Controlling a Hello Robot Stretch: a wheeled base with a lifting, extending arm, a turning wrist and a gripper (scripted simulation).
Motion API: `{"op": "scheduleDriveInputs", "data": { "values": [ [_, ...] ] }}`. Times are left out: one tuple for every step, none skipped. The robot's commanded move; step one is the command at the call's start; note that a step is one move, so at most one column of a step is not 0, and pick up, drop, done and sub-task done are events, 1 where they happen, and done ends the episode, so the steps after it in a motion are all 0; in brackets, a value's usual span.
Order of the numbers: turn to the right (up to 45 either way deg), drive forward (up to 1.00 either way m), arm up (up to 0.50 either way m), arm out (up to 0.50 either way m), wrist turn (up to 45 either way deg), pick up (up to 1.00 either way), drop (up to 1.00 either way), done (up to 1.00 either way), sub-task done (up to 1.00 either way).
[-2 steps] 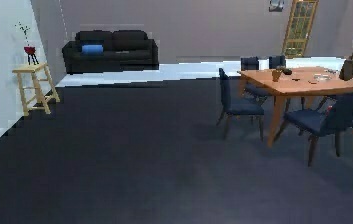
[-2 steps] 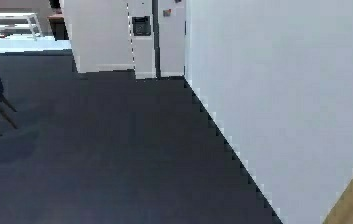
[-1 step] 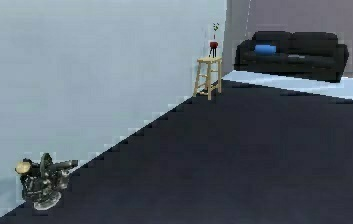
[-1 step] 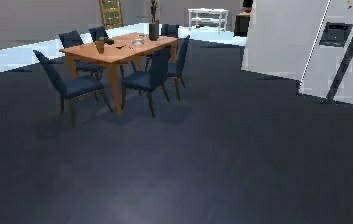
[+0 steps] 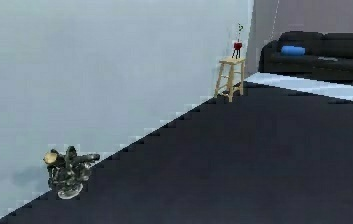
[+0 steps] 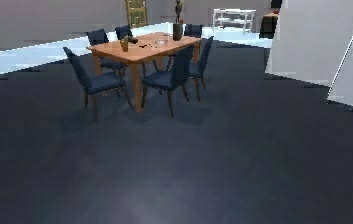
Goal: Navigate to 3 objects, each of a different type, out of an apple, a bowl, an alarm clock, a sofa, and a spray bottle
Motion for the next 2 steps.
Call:
{"op": "scheduleDriveInputs", "data": {
  "values": [
    [0.0,0.25,0.00,0.00,0.0,0.00,0.00,0.00,0.00],
    [-45.0,0.00,0.00,0.00,0.0,0.00,0.00,0.00,0.00]
  ]
}}
